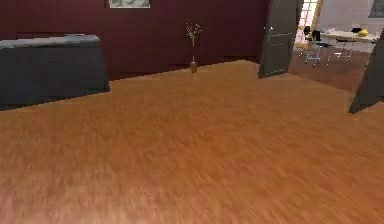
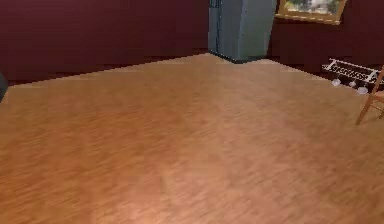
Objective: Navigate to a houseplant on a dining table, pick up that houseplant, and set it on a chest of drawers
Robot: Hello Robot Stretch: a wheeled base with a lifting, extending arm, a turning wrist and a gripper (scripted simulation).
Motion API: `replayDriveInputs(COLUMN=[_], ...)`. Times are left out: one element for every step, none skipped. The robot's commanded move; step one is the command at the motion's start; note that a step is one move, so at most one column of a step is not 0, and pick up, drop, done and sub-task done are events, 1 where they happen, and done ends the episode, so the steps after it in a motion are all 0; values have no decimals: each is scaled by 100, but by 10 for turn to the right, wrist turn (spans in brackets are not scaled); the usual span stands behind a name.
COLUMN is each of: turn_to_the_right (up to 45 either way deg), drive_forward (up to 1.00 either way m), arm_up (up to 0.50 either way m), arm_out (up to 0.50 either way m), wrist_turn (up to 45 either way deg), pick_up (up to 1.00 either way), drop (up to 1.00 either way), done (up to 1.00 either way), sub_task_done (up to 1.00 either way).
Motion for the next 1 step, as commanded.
replayDriveInputs(turn_to_the_right=[300], drive_forward=[0], arm_up=[0], arm_out=[0], wrist_turn=[0], pick_up=[0], drop=[0], done=[0], sub_task_done=[0])
